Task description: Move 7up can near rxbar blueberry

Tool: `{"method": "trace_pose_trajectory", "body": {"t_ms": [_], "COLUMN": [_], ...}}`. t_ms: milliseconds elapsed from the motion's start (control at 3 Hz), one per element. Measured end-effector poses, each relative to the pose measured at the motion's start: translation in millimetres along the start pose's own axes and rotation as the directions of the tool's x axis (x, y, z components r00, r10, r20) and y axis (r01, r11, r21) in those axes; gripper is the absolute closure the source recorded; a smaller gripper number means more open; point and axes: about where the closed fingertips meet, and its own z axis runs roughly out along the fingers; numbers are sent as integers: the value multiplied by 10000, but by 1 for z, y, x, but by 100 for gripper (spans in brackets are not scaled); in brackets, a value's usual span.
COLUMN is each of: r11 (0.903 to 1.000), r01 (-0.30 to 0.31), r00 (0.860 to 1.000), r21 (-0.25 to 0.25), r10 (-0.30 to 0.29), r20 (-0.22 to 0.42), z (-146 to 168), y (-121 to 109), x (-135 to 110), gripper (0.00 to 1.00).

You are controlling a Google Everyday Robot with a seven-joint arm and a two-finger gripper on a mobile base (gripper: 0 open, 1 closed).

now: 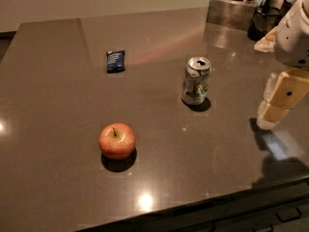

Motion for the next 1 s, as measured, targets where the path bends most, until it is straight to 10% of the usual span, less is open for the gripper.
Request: {"method": "trace_pose_trajectory", "body": {"t_ms": [1000], "r11": [9965], "r01": [-775], "r00": [9919], "r21": [-303], "r10": [801], "r20": [983], "z": [12], "y": [-16], "x": [-26], "gripper": [0]}}
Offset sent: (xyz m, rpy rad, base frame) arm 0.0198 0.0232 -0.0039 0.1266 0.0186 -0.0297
